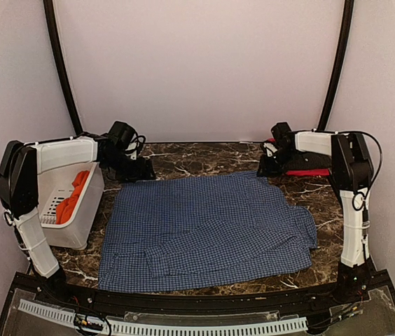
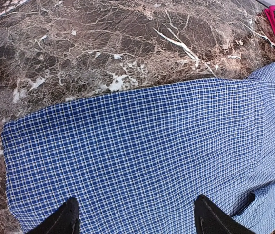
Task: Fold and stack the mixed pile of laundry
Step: Smooth out the 1/3-folded shirt at the center of the board.
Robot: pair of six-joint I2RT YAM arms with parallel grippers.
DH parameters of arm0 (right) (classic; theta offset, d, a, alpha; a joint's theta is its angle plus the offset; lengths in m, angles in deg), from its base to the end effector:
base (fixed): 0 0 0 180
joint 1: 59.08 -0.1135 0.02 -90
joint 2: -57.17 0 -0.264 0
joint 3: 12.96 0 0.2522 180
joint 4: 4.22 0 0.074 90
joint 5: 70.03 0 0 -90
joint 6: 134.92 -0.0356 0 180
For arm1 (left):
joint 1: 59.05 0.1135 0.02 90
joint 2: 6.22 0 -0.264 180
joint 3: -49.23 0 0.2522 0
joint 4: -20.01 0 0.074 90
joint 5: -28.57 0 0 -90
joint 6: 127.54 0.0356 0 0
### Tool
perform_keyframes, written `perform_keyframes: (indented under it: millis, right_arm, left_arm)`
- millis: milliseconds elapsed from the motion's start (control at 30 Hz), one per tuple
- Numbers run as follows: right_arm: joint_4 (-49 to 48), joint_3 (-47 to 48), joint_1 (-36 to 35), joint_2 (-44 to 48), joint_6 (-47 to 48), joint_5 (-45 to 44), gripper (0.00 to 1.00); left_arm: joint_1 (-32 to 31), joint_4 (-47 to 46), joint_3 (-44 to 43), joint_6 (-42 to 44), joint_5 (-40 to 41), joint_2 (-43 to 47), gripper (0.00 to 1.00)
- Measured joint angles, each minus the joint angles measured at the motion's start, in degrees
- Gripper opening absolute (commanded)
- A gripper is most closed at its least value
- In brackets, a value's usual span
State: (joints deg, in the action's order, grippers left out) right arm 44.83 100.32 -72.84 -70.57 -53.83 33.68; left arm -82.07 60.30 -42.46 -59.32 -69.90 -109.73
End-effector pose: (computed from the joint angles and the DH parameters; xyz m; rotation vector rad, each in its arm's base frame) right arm 0.4586 0.1210 0.1621 -0.1907 2.6956 0.4434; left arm 0.3620 -0.1595 0.2323 0.0920 2.5376 -0.5058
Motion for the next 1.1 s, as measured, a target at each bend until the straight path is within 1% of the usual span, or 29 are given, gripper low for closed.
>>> perform_keyframes:
  millis: [67, 133, 300, 467, 767, 900, 1033, 1067, 1100]
  right_arm:
    - [0.11, 0.55, 0.0, -0.72, 0.44, 0.55, 0.16]
    - [0.24, 1.4, 0.02, -1.57, 0.46, 1.73, 0.0]
    - [1.36, 6.88, 0.28, -4.57, 1.09, 3.13, 0.0]
    - [1.6, 9.38, 0.48, -4.35, 2.27, 0.96, 0.0]
    - [1.57, 8.26, 1.77, -2.8, 5.44, -4.04, 0.0]
    - [1.36, 4.66, 2.62, 0.07, 5.7, -5.81, 0.0]
    - [0.83, 4.33, 3.45, 0.9, 5.75, -6.08, 0.0]
    - [0.72, 4.33, 3.72, 0.9, 5.73, -5.84, 0.03]
    - [0.74, 4.33, 3.76, 0.9, 5.7, -5.57, 0.12]
  left_arm:
    - [0.07, 0.24, 0.0, -0.02, 0.39, -0.02, 0.8]
    - [0.2, 0.33, -0.04, -0.02, 0.61, -0.09, 0.8]
    - [0.7, 0.37, -0.61, -0.02, 0.76, -0.55, 0.8]
    - [0.81, 0.37, -0.76, 0.22, 1.25, -0.76, 0.8]
    - [0.9, 0.09, -1.97, 0.94, 3.78, -3.8, 0.77]
    - [1.64, 0.48, -4.15, 1.22, 5.16, -6.36, 0.73]
    - [2.95, 2.03, -7.72, 1.25, 7.76, -9.9, 0.67]
    - [3.3, 2.69, -8.44, 1.27, 8.79, -10.71, 0.66]
    - [3.61, 3.21, -8.94, 1.27, 9.68, -11.32, 0.66]
